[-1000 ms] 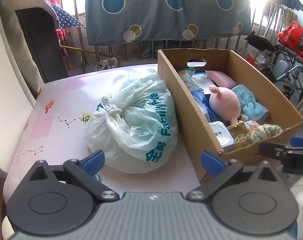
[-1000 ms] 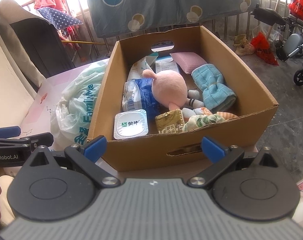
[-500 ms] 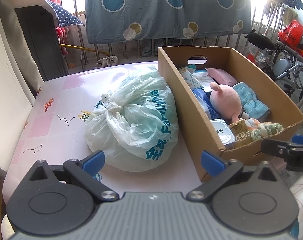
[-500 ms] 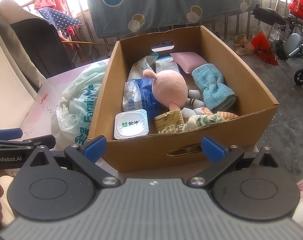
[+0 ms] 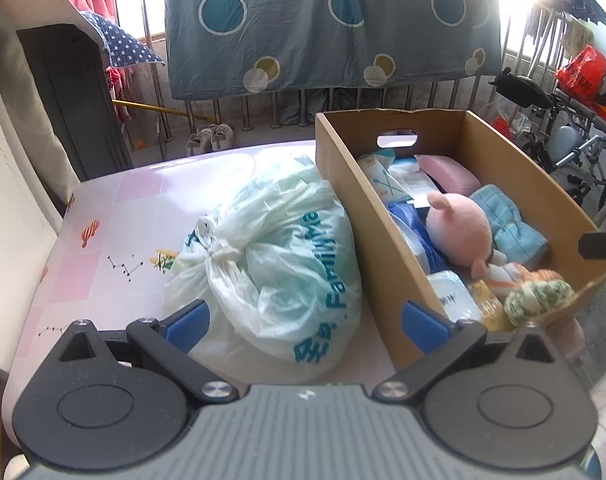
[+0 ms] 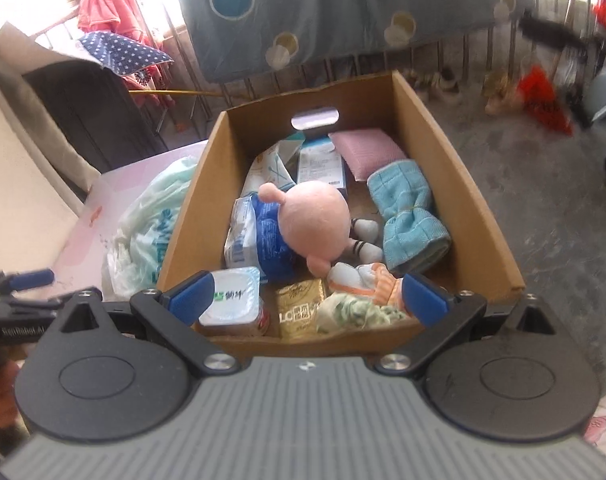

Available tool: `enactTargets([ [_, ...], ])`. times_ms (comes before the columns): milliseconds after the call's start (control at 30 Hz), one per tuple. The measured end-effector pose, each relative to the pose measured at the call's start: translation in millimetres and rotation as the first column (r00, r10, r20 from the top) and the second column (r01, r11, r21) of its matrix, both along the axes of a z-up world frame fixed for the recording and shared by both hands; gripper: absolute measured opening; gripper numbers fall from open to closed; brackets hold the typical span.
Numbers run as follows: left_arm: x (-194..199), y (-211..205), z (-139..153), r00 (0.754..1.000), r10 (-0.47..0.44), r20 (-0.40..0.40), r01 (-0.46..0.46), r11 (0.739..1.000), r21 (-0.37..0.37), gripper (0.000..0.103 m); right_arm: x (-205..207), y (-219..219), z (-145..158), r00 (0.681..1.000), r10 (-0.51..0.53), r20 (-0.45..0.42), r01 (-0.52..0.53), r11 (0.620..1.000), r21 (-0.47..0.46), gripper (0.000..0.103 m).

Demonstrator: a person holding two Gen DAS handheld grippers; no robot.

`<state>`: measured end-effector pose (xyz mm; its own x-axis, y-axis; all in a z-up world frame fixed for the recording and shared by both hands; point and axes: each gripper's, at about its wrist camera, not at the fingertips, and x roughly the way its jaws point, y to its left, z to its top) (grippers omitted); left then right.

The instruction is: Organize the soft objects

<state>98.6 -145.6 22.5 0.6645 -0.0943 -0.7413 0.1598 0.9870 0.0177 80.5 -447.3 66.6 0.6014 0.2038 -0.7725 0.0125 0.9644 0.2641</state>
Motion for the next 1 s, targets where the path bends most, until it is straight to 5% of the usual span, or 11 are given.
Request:
enactTargets([
  [100,10.0,-1.1,-5.9,1.000,0.001,0.006,-0.002,1.000,0.016,0.103,30.8,-15.6,-13.5,0.995,0.013,-0.103,-0.010,0.999,0.032,0.078],
  [233,22.9,1.3,-14.3,1.000,0.001,0.003,-0.001,1.000,0.024,0.103,71.6,-13.9,-41.2,0.965,0.090,-0.247,-0.118,0.988,-0.104,0.060],
  [633,41.4,16.5,-25.8,0.999,0.040,-0.019,-0.040,0.999,0.025,0.103,135.9,28.6,-130.7,0.785,0.298,-0.544,-0.493,0.832,-0.256,0.058],
  [800,40.8,19.5,-25.8,0.999,0.040,-0.026,-0.040,0.999,0.009,0.103,126.2,26.3,-112.2,0.836,0.268,-0.479,-0.444,0.843,-0.303,0.046],
  [1000,35.6,21.7,-21.5,0.999,0.038,-0.018,-0.038,0.999,-0.008,0.103,118.0,-12.7,-62.2,0.931,0.109,-0.348,-0.197,0.954,-0.228,0.042],
])
